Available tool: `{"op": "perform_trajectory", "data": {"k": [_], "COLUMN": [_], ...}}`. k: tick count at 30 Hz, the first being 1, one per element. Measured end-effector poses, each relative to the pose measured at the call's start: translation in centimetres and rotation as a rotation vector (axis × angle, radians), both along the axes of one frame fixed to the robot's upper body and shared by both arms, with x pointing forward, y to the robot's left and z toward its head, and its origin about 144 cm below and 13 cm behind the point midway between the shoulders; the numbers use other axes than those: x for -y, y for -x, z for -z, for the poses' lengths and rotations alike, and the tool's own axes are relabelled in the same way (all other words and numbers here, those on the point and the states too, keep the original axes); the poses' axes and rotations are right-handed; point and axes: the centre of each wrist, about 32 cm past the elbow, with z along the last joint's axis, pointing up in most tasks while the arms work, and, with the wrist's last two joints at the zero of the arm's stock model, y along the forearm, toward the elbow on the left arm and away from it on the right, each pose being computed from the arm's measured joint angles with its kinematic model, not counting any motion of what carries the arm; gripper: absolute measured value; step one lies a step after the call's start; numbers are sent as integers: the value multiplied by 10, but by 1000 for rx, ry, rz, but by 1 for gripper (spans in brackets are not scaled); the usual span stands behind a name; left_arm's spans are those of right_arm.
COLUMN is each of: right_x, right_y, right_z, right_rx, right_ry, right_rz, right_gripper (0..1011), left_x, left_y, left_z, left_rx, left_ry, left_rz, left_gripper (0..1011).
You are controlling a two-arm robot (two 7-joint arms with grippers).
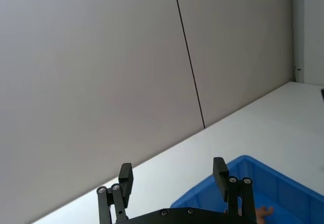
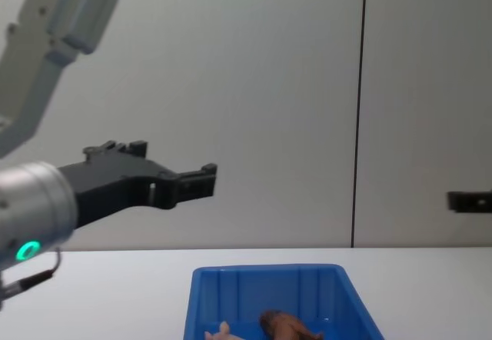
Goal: Pick up the two dolls from the table and place them into the box.
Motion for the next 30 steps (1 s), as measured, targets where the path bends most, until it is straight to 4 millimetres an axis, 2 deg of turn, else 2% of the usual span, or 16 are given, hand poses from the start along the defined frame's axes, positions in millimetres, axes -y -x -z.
{"op": "perform_trajectory", "data": {"k": [16, 30], "right_x": [36, 51], "right_y": [16, 22], "right_z": [6, 9], "right_rx": [92, 130], "right_ry": [9, 13], "right_rz": [258, 357], "right_gripper": [1001, 1001], "left_x": [-38, -61], "left_y": [37, 71], "left_z": [-4, 8], "left_rx": [-210, -390], "left_ry": [17, 14], "left_rz": [-14, 30], "left_gripper": [1001, 1001]}}
